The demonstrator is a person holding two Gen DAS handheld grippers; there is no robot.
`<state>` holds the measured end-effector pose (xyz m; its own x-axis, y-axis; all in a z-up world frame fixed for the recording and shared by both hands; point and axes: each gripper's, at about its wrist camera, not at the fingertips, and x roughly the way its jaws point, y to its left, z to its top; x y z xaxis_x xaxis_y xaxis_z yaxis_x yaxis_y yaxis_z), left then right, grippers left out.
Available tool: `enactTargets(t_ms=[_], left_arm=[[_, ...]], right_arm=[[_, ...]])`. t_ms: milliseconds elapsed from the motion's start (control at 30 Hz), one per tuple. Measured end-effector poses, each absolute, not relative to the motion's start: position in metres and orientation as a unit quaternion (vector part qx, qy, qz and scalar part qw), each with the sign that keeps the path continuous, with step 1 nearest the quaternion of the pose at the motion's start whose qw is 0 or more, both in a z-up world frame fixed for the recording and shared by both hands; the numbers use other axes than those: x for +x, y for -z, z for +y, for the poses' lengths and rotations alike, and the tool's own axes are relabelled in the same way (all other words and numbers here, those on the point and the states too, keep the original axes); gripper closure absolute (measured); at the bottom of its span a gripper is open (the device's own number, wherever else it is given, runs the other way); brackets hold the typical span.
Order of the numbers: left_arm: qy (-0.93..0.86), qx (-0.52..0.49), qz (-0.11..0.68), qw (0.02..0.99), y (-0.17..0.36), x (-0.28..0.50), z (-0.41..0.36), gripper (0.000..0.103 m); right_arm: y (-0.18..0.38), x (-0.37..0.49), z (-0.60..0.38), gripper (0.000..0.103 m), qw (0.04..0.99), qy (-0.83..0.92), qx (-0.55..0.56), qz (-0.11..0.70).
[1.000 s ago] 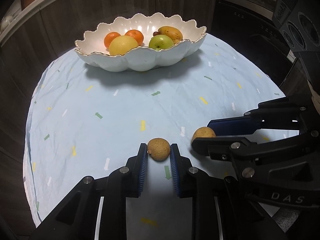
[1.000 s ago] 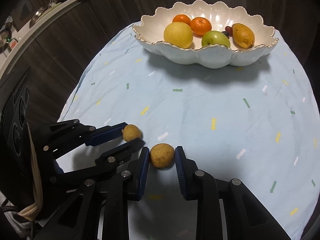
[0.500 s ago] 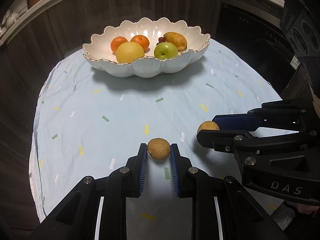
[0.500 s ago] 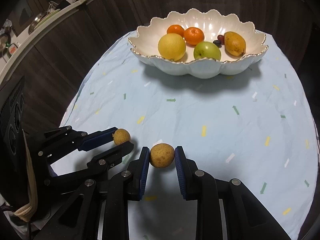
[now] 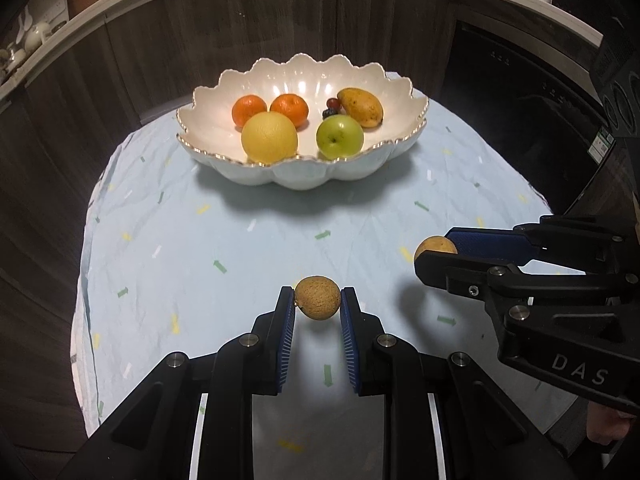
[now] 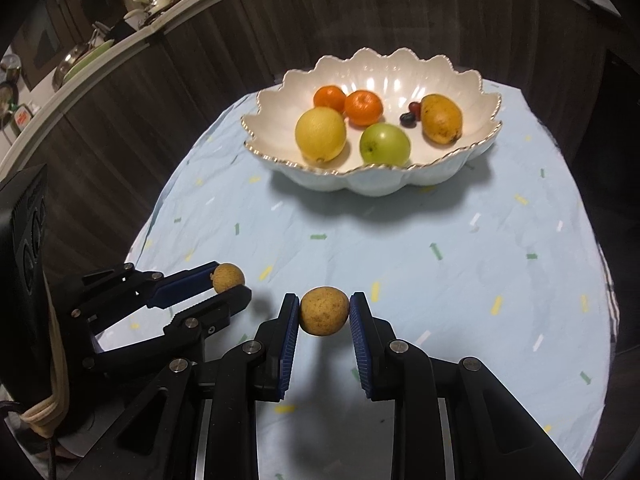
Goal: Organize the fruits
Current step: 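Carry both brown round fruits over the white bowl with both tools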
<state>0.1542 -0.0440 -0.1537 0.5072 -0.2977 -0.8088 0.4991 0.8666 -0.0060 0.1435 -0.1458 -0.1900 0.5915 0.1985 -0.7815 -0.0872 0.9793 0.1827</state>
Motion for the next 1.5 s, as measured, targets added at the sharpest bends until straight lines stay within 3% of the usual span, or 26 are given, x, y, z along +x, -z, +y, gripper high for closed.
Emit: enactTargets(t_ms=[800,1500], left_arm=[[0.218,0.105,0.393,0.887,0.086,0.195,-0.07,0.08],[0.191,0.093,0.39,0.896,0.078,0.249,-0.073,0.08]], right_arm=[[0.116,0.167,-0.181,0.076,0.925,-0.044,0.073,0.369],[0.109,0.212,-0.199,0.076,0.929,-0.006,0.073,0.363]])
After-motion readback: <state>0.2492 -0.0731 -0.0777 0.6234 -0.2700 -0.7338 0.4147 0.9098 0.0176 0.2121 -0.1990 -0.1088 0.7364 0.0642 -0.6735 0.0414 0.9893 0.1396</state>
